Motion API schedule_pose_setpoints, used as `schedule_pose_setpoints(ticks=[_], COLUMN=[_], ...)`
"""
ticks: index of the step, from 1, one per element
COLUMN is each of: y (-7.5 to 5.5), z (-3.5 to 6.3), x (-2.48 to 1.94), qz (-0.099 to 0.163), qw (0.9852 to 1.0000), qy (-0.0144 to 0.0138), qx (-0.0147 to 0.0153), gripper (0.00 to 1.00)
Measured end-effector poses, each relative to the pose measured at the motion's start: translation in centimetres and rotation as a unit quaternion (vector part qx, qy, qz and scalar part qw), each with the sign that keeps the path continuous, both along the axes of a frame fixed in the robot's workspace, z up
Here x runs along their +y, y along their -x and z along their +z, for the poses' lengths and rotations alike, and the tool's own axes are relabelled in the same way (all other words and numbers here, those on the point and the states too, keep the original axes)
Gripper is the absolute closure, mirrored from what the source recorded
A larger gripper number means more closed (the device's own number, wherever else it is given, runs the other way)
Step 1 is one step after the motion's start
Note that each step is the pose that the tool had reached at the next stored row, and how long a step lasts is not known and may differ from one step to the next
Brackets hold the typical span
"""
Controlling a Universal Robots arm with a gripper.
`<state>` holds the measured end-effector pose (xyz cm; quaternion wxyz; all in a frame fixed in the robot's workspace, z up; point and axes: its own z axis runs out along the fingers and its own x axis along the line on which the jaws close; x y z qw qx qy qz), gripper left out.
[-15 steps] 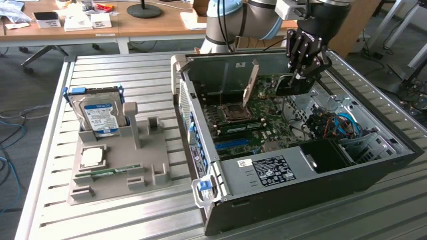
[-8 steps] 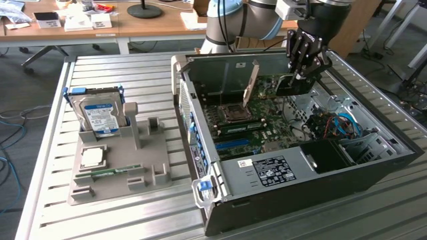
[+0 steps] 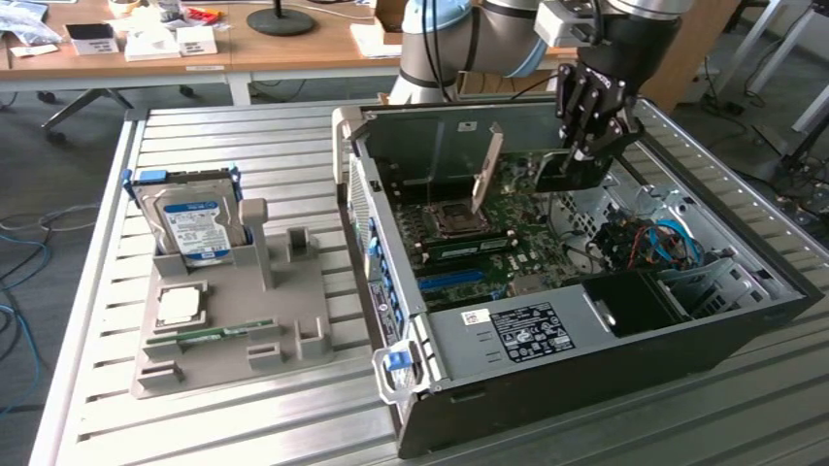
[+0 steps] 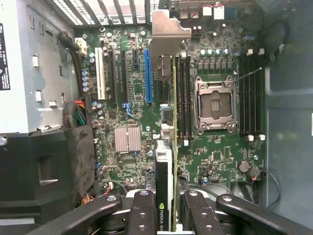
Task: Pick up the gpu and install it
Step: 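Insert the gpu into the slot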
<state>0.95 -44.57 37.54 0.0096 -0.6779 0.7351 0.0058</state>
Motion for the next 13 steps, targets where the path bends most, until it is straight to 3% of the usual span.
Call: schedule_pose_setpoints(ticks=[13], y=[1.1], z=[-1.93], x=[-0.42], qz=[0.000], qw=[1.0000], qy=[0.0000], qx=[-0.0002], gripper=[0.73])
